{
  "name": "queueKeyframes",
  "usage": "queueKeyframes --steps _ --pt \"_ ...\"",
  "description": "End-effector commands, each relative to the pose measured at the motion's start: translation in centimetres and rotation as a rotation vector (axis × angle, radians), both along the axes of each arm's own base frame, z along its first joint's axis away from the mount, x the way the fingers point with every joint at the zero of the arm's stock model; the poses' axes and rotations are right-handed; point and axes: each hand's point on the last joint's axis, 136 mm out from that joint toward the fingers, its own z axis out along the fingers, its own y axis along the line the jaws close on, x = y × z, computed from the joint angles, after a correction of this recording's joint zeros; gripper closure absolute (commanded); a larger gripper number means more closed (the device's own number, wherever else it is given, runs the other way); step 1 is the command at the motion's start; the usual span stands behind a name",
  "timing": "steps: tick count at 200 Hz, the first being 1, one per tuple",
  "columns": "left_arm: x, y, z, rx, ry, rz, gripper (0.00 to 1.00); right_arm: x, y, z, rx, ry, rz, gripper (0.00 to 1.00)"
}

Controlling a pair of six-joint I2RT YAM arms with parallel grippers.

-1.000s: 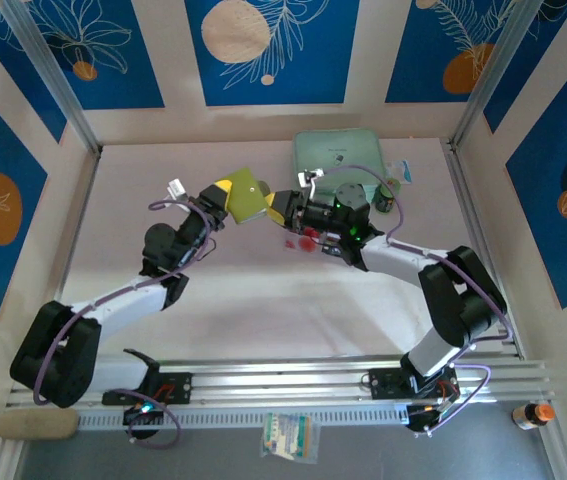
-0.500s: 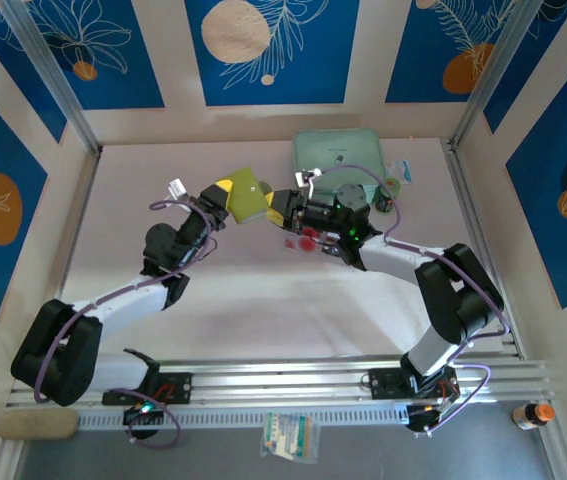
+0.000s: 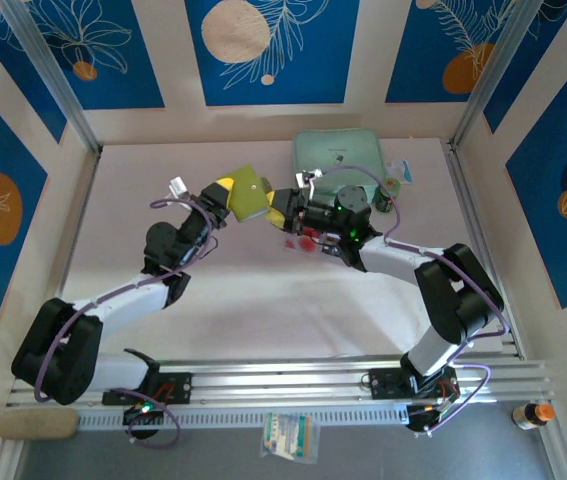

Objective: Put the credit cards into the card holder

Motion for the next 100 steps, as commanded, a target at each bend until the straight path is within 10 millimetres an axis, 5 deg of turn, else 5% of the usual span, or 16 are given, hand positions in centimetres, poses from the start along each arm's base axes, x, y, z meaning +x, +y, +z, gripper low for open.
queueKeyframes --steps 1,54,100 --pt "-0.5 -0.3 2.9 -0.045 -0.083 -0.011 1.00 -0.6 0.0 0.9 0.012 -0.034 0.021 0.53" --pt "-0.6 -0.5 1.9 -0.030 -0.057 -0.022 1.00 -0.7 0.4 2.1 0.025 -0.068 0.057 0.64" --pt "-0.7 -1.3 -2.0 0.023 0.042 -0.069 1.00 -0.7 0.6 1.6 0.005 -0.079 0.077 0.79"
